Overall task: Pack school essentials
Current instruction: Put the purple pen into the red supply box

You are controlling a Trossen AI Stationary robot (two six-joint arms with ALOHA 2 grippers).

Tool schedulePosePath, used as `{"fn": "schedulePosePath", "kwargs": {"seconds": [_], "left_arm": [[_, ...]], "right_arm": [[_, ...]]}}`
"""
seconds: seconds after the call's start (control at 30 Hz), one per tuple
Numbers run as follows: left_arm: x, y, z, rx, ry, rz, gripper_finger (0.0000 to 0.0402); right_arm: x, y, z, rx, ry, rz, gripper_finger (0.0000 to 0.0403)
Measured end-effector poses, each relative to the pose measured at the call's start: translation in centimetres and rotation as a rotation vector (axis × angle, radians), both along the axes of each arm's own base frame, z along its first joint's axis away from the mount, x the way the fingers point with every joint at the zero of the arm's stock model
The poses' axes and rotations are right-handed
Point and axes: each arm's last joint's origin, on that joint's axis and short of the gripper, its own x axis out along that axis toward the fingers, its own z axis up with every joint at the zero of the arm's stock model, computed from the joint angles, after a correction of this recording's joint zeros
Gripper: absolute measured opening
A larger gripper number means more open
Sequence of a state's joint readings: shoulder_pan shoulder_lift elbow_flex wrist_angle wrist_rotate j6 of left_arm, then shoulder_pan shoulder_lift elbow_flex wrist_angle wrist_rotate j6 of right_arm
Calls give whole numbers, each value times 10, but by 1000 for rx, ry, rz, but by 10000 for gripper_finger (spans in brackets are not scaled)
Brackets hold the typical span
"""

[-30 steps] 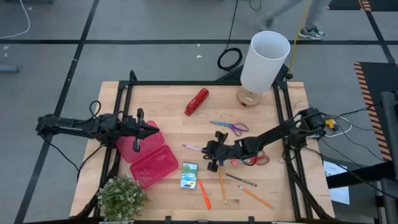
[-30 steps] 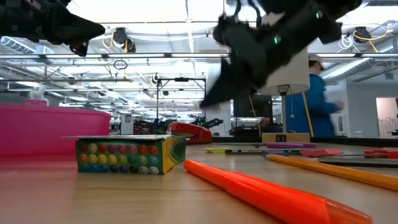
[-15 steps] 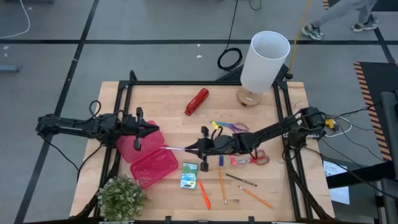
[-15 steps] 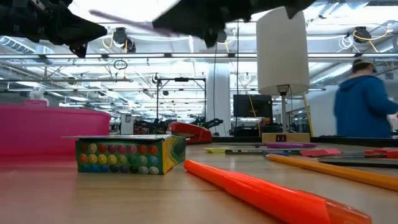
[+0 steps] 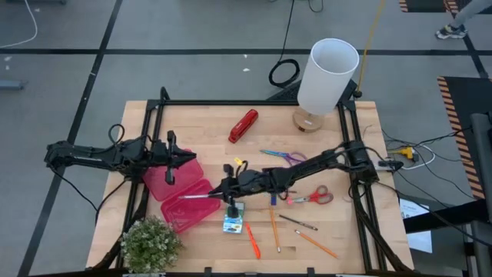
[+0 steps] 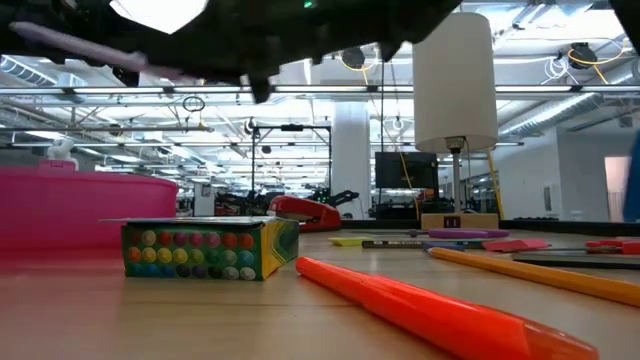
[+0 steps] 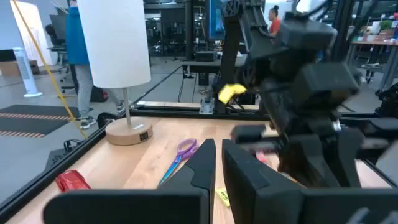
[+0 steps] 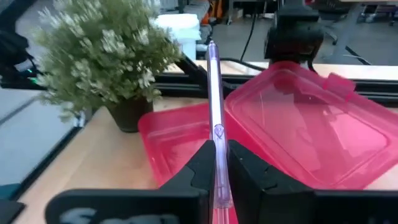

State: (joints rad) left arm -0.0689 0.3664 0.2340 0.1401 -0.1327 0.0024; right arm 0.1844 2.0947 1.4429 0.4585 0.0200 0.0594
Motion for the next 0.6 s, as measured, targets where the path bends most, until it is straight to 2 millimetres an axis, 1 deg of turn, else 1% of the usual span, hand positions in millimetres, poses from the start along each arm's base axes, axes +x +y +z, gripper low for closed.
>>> {"fn": "schedulePosePath", "kwargs": {"seconds": [0.07,0.17,0.3,0.43,0.6], "left_arm": [[0,0,0,0,-2,0,33],[0,0,1,1,-7,0,33],[0,0,1,2,-13,0,33],[0,0,1,1,-14,0,33],[0,0,1,1,-14,0,33]], "right_arm": [[9,1,-7,3,2,17,26],[20,1,-22,5,23,31,26],[32,-3,-43,6,51,29,26],[36,-12,-57,3,80,13,26],[34,-19,-64,-17,143,60,27]]}}
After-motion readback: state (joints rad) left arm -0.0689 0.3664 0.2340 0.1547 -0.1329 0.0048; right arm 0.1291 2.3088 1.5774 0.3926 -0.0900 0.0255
